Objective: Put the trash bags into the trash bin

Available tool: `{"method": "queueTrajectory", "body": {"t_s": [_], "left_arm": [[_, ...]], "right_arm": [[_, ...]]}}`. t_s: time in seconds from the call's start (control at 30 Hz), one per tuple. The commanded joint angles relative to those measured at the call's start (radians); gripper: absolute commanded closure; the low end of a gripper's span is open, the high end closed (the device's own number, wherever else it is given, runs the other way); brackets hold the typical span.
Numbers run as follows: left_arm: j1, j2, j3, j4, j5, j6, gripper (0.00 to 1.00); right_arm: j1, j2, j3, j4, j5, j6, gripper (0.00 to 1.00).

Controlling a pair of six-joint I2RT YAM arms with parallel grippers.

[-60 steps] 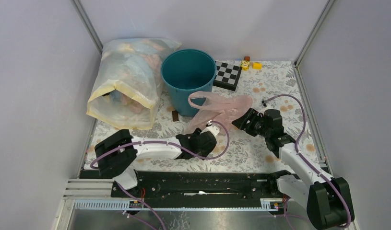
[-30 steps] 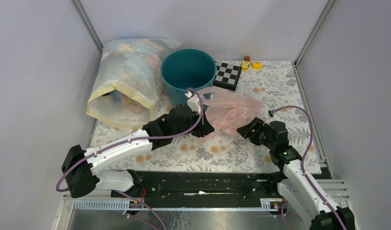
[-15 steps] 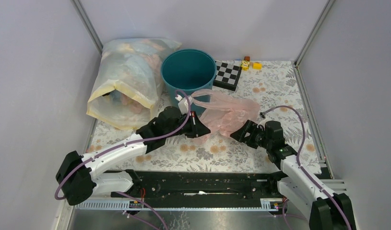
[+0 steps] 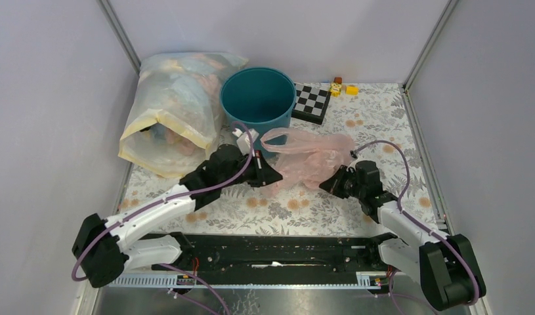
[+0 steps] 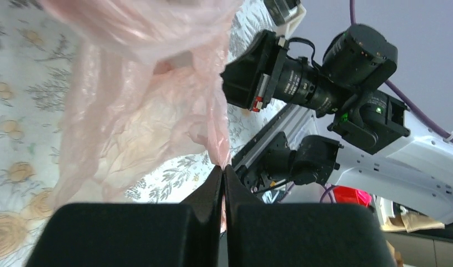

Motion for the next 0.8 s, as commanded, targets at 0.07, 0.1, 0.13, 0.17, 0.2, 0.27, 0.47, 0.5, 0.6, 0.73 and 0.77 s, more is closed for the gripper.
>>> {"method": "queueTrajectory", "body": {"t_s": [0.07, 0.1, 0.13, 0.17, 0.2, 0.27, 0.47, 0.5, 0.6, 0.73, 0.77], "left_arm": [[0.123, -0.177, 0.021, -0.193, -0.094, 0.098, 1.00], [0.144, -0.196, 0.026, -0.225, -0.111, 0.112, 1.00], [0.164, -0.214, 0.026, -0.255, -0.122, 0.125, 1.00], [0.182, -0.225, 0.025, -0.276, -0.130, 0.137, 1.00], [0.196, -0.231, 0.024, -0.296, -0.139, 0.148, 1.00], [0.215, -0.238, 0.014, -0.322, -0.153, 0.163, 1.00], [0.255, -0.310, -0.045, -0.361, -0.192, 0.175, 1.00], [0.256, -0.324, -0.052, -0.359, -0.183, 0.175, 1.00], [0.256, -0.337, -0.077, -0.329, -0.092, 0.179, 1.00], [0.256, -0.310, -0.116, -0.283, 0.042, 0.182, 1.00], [0.256, -0.305, -0.127, -0.277, 0.057, 0.182, 1.00]], "right_arm": [[0.005, -0.096, 0.104, -0.283, 0.302, -0.027, 1.00], [0.005, -0.116, 0.120, -0.349, 0.354, -0.029, 1.00], [0.005, -0.131, 0.136, -0.405, 0.431, -0.031, 1.00], [0.005, -0.146, 0.152, -0.464, 0.482, -0.032, 1.00], [0.004, -0.157, 0.171, -0.519, 0.532, -0.025, 1.00], [0.005, -0.172, 0.196, -0.605, 0.593, 0.017, 1.00], [0.005, -0.170, 0.292, -0.807, 0.803, 0.150, 1.00], [0.005, -0.170, 0.302, -0.809, 0.785, 0.134, 1.00], [0.005, -0.182, 0.331, -0.806, 0.714, 0.076, 0.98], [0.005, -0.225, 0.354, -0.762, 0.576, -0.027, 0.83], [0.005, -0.242, 0.362, -0.770, 0.565, -0.035, 0.67]]}}
